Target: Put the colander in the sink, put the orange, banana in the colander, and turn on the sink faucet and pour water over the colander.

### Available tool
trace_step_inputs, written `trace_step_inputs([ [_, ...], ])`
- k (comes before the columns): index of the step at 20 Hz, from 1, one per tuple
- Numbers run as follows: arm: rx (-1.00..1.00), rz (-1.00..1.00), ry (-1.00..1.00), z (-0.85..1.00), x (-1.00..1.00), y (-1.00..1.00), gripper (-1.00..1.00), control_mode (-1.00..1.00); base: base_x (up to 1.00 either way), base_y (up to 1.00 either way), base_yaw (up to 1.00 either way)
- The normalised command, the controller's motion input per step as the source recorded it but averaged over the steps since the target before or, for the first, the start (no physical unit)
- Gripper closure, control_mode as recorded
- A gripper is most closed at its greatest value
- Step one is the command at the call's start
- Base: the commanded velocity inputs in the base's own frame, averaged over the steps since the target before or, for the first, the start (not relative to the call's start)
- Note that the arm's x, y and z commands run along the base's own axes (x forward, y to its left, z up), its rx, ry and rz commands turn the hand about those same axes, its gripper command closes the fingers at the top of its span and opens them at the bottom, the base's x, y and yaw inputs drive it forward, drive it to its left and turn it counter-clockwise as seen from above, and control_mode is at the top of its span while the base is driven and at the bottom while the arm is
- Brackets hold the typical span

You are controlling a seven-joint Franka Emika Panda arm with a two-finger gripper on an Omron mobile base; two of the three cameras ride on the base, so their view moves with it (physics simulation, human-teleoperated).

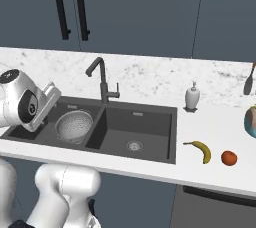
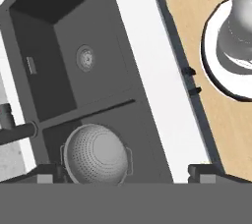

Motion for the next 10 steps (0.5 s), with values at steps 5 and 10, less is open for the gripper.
trace_step_inputs([
  [5,0.05,-0.17,-0.14,0.52,-0.04,-0.92,-1.00,-1.00,0.00,0.00,0.00],
  [10,0.00,-0.20,0.00,0.42,0.00,-1.00,-1.00,-1.00,0.00,0.00,0.00],
])
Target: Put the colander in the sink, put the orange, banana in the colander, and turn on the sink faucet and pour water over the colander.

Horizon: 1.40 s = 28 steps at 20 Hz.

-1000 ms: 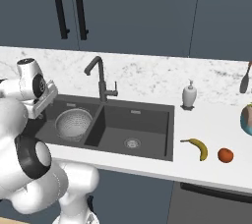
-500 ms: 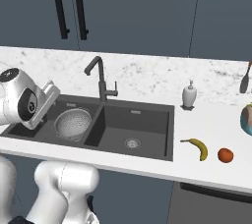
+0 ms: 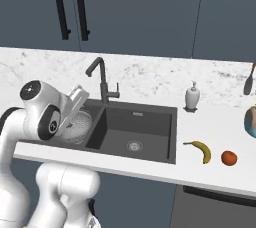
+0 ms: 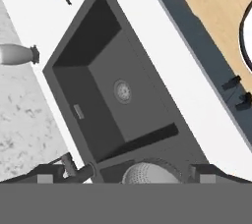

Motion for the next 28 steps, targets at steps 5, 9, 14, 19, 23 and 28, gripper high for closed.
trace_step_inputs([
  [5,0.00,-0.28,0.02,0.21,0.00,-1.00,-1.00,-1.00,0.00,0.00,0.00],
  [9,0.01,-0.30,0.00,0.01,0.00,-1.00,-1.00,-1.00,0.00,0.00,0.00],
  [14,0.06,-0.28,0.12,0.00,0.00,-1.00,-1.00,-1.00,0.00,0.00,0.00],
  [19,0.14,-0.15,0.18,0.01,0.00,-1.00,-1.00,-1.00,0.00,0.00,0.00],
  [23,0.30,-0.09,0.07,0.00,0.00,-1.00,-1.00,-1.00,0.00,0.00,0.00],
  [28,0.23,-0.06,0.00,-0.11,0.00,-1.00,-1.00,-1.00,0.00,0.00,0.00],
])
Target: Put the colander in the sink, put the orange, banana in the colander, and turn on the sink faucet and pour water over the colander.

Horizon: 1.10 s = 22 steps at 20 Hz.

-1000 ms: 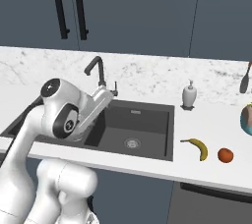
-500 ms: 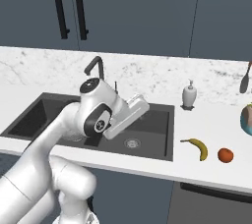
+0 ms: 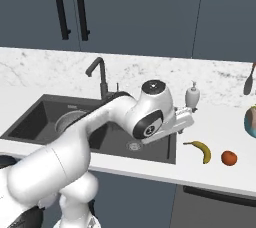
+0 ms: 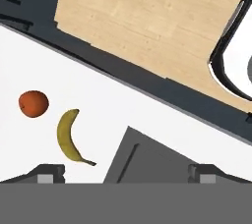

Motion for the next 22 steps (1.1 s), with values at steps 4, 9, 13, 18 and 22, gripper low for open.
trace_step_inputs([
  [4,0.02,0.02,0.00,-0.18,0.00,-0.88,-1.00,-1.00,0.00,0.00,0.00],
  [9,-0.03,0.20,0.00,-0.13,0.00,-0.45,-1.00,-1.00,0.00,0.00,0.00],
  [13,-0.14,0.25,-0.01,-0.28,0.00,-0.21,-1.00,-1.00,0.00,0.00,0.00],
  [18,-0.21,0.28,0.05,-0.28,0.04,-0.30,-1.00,-1.00,0.00,0.00,0.00],
  [22,-0.22,0.34,0.09,-0.31,0.02,-0.45,-1.00,-1.00,0.00,0.00,0.00],
])
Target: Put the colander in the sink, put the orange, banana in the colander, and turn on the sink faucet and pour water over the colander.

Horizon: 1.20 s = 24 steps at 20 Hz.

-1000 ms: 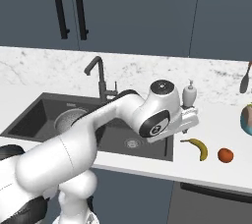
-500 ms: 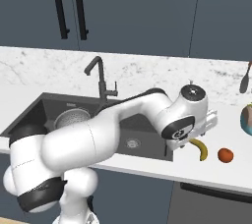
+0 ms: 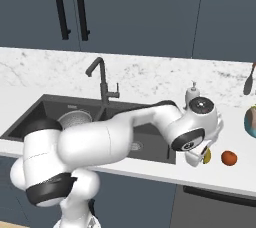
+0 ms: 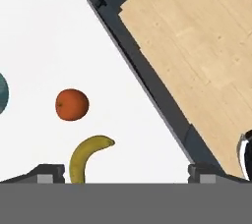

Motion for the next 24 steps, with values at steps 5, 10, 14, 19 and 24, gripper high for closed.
trace_step_inputs([
  [5,-0.14,0.36,0.15,-0.30,0.00,-0.51,-1.00,-1.00,0.00,0.00,0.00],
  [10,-0.01,0.37,0.20,-0.10,0.00,-0.46,-1.00,-1.00,0.00,0.00,0.00],
  [14,0.00,0.36,0.10,0.00,0.14,-0.22,-1.00,-1.00,0.00,0.00,0.00],
  [19,0.00,0.30,0.02,-0.11,0.27,-0.12,-1.00,-1.00,0.00,0.00,0.00],
  [24,0.00,0.19,0.13,-0.32,0.52,-0.01,-1.00,-1.00,0.00,0.00,0.00],
])
